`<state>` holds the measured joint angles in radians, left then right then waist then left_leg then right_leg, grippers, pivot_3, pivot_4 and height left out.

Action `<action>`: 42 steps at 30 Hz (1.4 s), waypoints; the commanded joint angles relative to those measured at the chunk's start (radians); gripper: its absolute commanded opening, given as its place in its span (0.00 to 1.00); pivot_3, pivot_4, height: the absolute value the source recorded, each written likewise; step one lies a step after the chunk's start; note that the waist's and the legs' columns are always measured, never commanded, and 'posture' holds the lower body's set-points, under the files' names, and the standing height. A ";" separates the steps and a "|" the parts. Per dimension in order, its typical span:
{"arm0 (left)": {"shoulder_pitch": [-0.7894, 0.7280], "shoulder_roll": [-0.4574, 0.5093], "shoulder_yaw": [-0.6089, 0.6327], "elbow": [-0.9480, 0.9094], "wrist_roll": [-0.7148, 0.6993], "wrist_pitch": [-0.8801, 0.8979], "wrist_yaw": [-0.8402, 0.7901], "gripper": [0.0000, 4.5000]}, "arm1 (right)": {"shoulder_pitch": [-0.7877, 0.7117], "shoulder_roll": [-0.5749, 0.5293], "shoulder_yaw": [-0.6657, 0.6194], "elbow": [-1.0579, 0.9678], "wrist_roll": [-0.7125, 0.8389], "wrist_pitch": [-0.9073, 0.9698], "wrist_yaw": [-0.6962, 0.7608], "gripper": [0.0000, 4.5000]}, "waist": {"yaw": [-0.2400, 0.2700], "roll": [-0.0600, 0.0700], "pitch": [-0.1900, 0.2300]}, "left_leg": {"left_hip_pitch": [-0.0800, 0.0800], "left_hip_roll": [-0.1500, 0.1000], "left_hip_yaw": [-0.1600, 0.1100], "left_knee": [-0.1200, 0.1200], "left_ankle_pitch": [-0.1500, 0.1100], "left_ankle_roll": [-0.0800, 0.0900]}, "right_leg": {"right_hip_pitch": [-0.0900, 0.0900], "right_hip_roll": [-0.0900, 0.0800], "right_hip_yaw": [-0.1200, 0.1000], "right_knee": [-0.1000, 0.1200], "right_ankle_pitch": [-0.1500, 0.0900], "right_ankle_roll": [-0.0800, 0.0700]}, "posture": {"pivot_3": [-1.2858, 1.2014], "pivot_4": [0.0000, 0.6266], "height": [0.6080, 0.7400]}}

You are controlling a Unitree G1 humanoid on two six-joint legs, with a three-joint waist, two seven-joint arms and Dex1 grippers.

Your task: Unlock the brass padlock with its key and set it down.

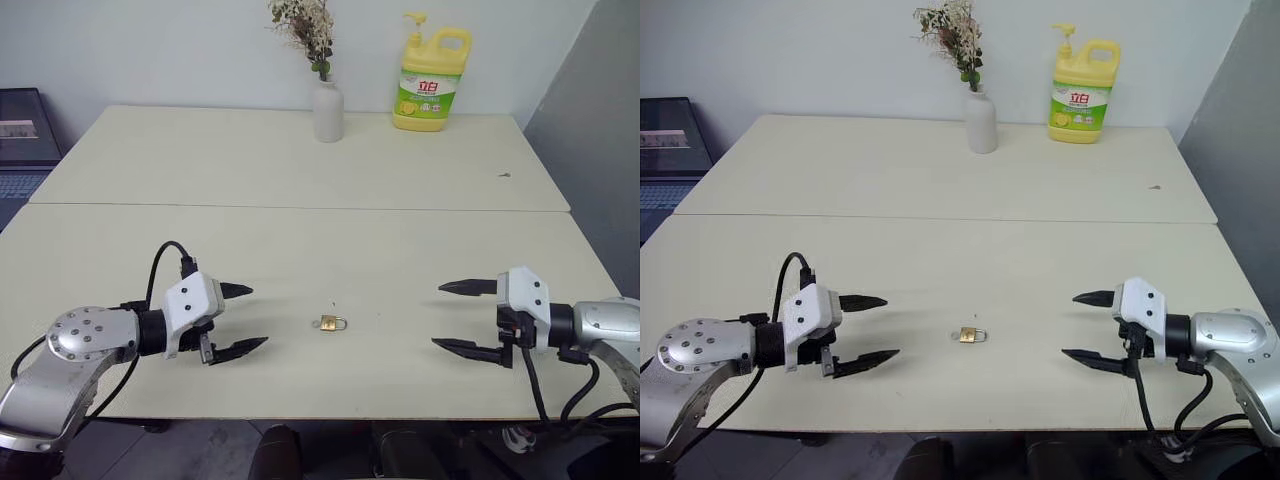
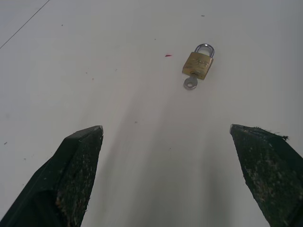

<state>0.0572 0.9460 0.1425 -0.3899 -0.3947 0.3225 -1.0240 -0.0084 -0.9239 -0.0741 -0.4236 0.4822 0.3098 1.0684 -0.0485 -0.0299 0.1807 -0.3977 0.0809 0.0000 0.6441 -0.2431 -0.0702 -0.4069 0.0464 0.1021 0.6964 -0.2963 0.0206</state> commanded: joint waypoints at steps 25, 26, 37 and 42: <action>0.063 0.073 0.103 -0.006 -0.060 -0.105 -0.227 0.99 | -0.341 0.340 0.400 -0.021 -0.158 0.219 -0.181 0.99 | -0.010 0.000 0.000 | -0.001 0.001 0.000 0.000 0.000 0.000 | -0.002 0.001 0.000 0.001 0.000 -0.001 | 0.52 0.24 1.00; 0.064 0.079 0.099 -0.009 -0.054 -0.112 -0.234 0.99 | -0.365 0.349 0.434 -0.013 -0.176 0.236 -0.177 0.99 | -0.010 0.000 0.000 | -0.001 0.001 0.000 0.000 0.000 0.000 | -0.002 0.001 0.000 0.001 0.000 -0.001 | 0.52 0.24 1.00; 0.103 0.088 0.103 -0.037 -0.007 -0.148 -0.246 0.99 | -0.509 0.485 0.617 0.107 -0.296 0.355 -0.233 0.99 | -0.008 0.000 0.000 | -0.003 0.002 0.000 -0.001 0.000 0.000 | -0.005 0.001 -0.001 0.002 -0.002 -0.004 | 0.52 0.24 1.00; 0.089 0.083 0.097 -0.034 -0.002 -0.154 -0.239 0.99 | -0.517 0.489 0.632 0.147 -0.337 0.379 -0.245 0.99 | -0.007 0.000 0.000 | -0.003 0.001 0.000 0.000 0.000 0.000 | -0.005 0.001 -0.001 0.002 -0.002 -0.004 | 0.52 0.24 1.00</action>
<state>0.1596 1.0213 0.2294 -0.3998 -0.3984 0.1854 -1.2672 -0.5110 -0.4399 0.5604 -0.2634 0.1572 0.6900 0.8272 -0.0557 -0.0298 0.1809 -0.4005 0.0824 0.0003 0.6436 -0.2432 -0.0702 -0.4119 0.0472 0.1009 0.6984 -0.2986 0.0164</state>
